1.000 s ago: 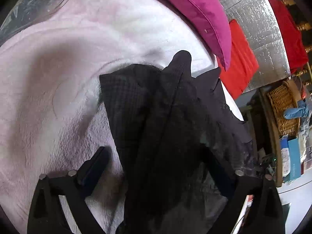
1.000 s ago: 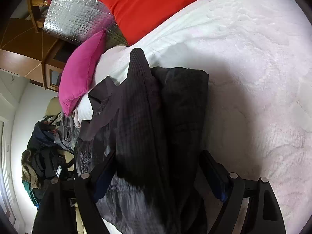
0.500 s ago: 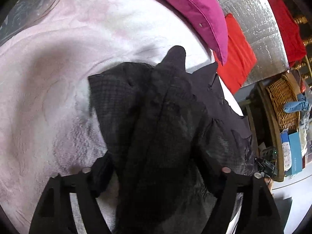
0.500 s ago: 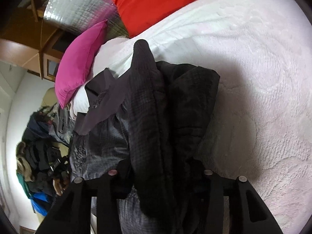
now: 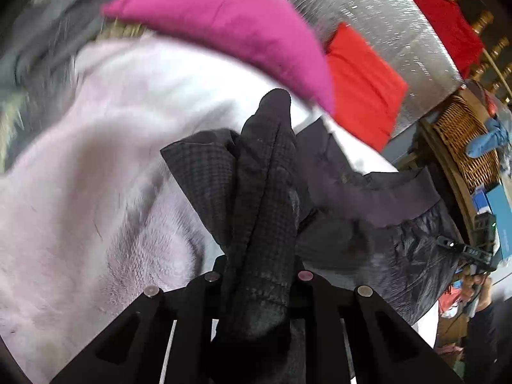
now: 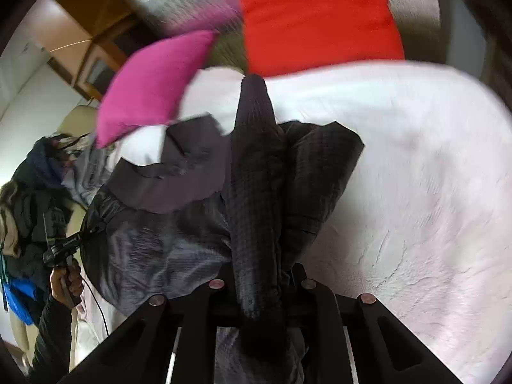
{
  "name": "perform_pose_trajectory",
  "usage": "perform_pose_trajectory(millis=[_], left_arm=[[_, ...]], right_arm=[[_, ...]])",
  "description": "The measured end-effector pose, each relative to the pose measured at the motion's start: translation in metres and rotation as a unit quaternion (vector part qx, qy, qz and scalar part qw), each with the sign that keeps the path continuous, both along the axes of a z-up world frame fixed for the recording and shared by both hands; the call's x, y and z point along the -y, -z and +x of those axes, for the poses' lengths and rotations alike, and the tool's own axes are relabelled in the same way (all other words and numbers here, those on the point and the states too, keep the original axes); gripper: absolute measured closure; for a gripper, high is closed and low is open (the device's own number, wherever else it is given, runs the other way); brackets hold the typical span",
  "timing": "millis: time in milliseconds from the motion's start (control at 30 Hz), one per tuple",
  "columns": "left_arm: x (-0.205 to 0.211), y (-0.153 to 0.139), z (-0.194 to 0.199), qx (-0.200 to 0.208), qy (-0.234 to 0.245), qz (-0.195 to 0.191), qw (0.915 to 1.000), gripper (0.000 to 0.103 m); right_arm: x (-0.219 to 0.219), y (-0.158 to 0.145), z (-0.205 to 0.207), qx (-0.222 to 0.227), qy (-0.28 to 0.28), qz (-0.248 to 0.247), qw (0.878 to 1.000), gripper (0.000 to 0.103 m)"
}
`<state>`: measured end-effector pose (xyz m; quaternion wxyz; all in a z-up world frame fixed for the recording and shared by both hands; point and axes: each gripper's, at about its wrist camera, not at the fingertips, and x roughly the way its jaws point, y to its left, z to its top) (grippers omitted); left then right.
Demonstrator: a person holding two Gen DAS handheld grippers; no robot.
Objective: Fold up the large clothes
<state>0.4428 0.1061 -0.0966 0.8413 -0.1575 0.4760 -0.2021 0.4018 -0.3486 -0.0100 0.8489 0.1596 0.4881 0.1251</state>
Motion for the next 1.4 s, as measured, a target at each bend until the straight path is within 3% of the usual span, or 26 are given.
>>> perform_pose_trajectory(millis=[200, 367, 533, 633, 700, 733, 767, 800, 833, 867, 900, 1000, 1067, 1133, 1400], left_arm=[[0.009, -0.064, -0.051, 0.059, 0.014, -0.015, 0.9981, 0.087], [0.006, -0.084, -0.114, 0.09, 0.029, -0.046, 0.9944, 0.087], [0.015, -0.042, -0.165, 0.069, 0.045, -0.057, 0.9949, 0.087], [0.025, 0.012, -0.173, 0.024, 0.041, -0.047, 0.9978, 0.084], [0.031, 0.053, -0.176, -0.022, 0.033, -0.007, 0.9992, 0.072], [0.026, 0.071, -0.174, -0.043, 0.012, 0.003, 0.999, 0.047], [0.019, 0.075, -0.174, -0.048, -0.006, -0.01, 0.9988, 0.037], [0.009, 0.075, -0.174, -0.057, -0.025, -0.03, 0.9976, 0.037], [0.003, 0.069, -0.174, -0.065, -0.036, -0.031, 0.9968, 0.036], [0.0, 0.058, -0.176, -0.057, -0.044, -0.019, 0.9973, 0.034], [-0.002, 0.047, -0.178, -0.041, -0.042, -0.008, 0.9982, 0.033], [-0.01, 0.012, -0.187, 0.006, -0.048, 0.028, 0.9984, 0.033], [-0.014, -0.006, -0.19, 0.035, -0.053, 0.041, 0.9971, 0.026], [-0.008, -0.014, -0.186, 0.045, -0.042, 0.059, 0.9963, 0.024], [0.04, 0.01, -0.159, 0.026, 0.016, 0.12, 0.9923, 0.024]], right_arm=[[0.001, -0.074, -0.049, 0.052, -0.006, -0.032, 0.998, 0.089], [0.023, -0.095, -0.126, 0.08, 0.004, -0.029, 0.996, 0.089], [0.037, -0.055, -0.193, 0.06, 0.022, -0.015, 0.998, 0.089], [0.05, 0.011, -0.217, 0.014, 0.045, 0.005, 0.999, 0.089], [0.058, 0.059, -0.221, -0.026, 0.061, 0.013, 0.998, 0.085], [0.068, 0.08, -0.224, -0.037, 0.082, 0.036, 0.995, 0.08], [0.076, 0.087, -0.229, -0.03, 0.098, 0.062, 0.993, 0.072], [0.082, 0.089, -0.233, -0.022, 0.113, 0.076, 0.99, 0.062], [0.086, 0.086, -0.237, -0.015, 0.126, 0.082, 0.989, 0.053], [0.091, 0.08, -0.241, -0.005, 0.133, 0.082, 0.988, 0.037], [0.095, 0.072, -0.244, 0.004, 0.132, 0.081, 0.988, 0.034], [0.105, 0.046, -0.254, 0.022, 0.144, 0.062, 0.987, 0.034], [0.105, 0.031, -0.257, 0.039, 0.146, 0.047, 0.987, 0.034], [0.097, 0.021, -0.253, 0.047, 0.134, 0.04, 0.989, 0.034], [0.049, 0.033, -0.189, 0.015, 0.068, -0.034, 0.997, 0.036]])
